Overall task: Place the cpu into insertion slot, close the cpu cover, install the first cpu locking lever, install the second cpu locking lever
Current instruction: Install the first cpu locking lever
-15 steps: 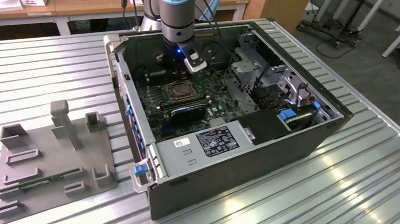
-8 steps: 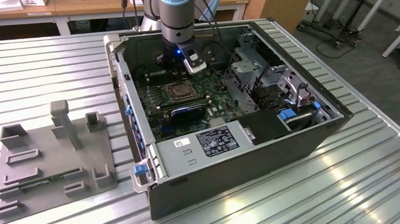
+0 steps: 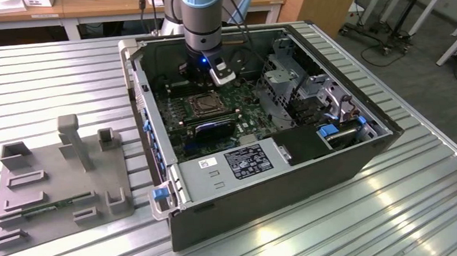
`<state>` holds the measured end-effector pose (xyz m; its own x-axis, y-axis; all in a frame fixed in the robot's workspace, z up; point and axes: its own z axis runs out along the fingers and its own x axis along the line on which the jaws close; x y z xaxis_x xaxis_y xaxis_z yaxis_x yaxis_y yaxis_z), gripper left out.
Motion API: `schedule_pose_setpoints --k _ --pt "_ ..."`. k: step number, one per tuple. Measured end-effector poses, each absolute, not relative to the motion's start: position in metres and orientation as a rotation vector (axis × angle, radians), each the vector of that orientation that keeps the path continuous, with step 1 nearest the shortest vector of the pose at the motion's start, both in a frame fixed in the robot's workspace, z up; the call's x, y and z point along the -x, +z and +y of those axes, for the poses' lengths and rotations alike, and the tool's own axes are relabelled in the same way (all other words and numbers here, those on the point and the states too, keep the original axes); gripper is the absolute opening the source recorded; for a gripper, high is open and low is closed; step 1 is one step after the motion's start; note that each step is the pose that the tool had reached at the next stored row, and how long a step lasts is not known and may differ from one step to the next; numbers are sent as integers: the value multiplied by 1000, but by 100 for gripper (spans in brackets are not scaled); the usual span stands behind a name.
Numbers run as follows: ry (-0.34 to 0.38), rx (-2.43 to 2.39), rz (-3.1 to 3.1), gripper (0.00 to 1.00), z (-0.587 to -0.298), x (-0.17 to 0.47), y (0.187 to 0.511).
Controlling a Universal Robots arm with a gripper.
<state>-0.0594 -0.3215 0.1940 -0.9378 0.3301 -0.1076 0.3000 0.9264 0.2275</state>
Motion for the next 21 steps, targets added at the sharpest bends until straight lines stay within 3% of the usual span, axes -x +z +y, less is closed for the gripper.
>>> schedule_pose_setpoints --k 21 --pt "277 -485 2940 10 -321 59 198"
